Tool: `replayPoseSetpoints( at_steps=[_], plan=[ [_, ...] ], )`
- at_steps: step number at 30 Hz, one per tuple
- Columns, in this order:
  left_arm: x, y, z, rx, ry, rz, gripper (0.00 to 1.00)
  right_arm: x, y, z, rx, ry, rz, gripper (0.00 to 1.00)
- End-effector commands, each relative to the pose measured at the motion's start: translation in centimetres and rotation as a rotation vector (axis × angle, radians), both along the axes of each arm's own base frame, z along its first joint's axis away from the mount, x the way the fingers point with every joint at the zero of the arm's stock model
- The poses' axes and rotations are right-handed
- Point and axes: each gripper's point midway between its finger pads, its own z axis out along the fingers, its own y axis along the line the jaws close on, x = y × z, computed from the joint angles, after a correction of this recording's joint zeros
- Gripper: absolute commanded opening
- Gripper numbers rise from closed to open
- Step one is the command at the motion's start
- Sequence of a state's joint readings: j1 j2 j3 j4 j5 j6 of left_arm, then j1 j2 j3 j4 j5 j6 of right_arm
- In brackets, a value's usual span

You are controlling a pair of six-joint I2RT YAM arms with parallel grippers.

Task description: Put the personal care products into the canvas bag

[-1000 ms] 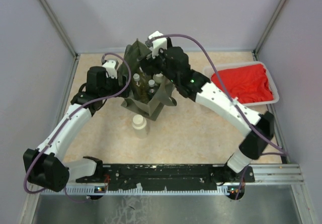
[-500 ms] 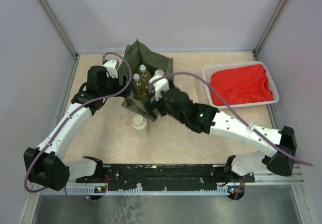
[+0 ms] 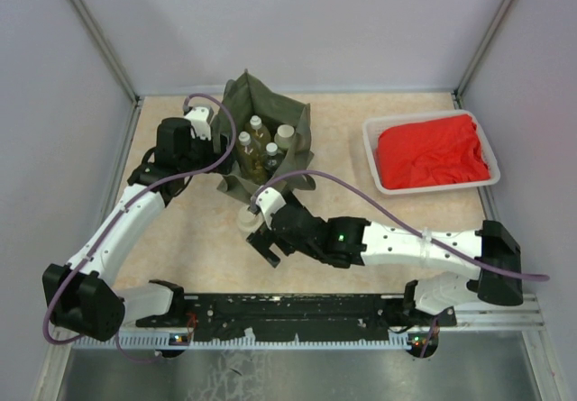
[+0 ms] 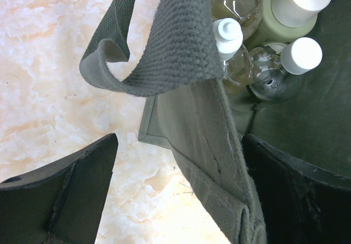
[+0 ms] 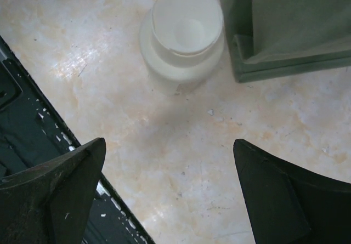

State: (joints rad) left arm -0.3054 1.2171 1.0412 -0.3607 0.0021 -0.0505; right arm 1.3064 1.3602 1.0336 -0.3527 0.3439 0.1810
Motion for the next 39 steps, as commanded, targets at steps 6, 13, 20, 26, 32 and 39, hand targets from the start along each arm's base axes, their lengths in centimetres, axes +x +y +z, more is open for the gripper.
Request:
replayPoseSetpoints(
  at_steps=[6,13,20,26,32,39],
  plan=[
    [-0.2,0.5,-0.7,0.042,0.027,0.003,1.00,0.9,5.3,-1.9,-0.001,-0.023,0.053,0.99],
    [-0.2,0.6,-0.5,0.044,0.019,0.004,1.00,2.0,7.0,-2.3,-0.023,-0.058,0.049,0.99],
    [-0.2,0.6,-0.5,0.046,0.018,0.004,1.00,4.2,7.3,-3.3,-0.044,-0.052,0.015,0.99],
    [-0.2,0.7,-0.5,0.046,0.018,0.006,1.00,6.5,6.8,-2.5,-0.016,-0.061,-0.014,0.99],
    [-0.2,0.6,-0.9,0.049,0.028,0.004,1.00,7.5,8.0,-1.8,0.003,-0.082,0.005,0.99],
    [-0.2,0.7,-0.9,0.050,0.026,0.006,1.00,7.6,9.6,-2.1,0.024,-0.067,0.034,0.99]
  ],
)
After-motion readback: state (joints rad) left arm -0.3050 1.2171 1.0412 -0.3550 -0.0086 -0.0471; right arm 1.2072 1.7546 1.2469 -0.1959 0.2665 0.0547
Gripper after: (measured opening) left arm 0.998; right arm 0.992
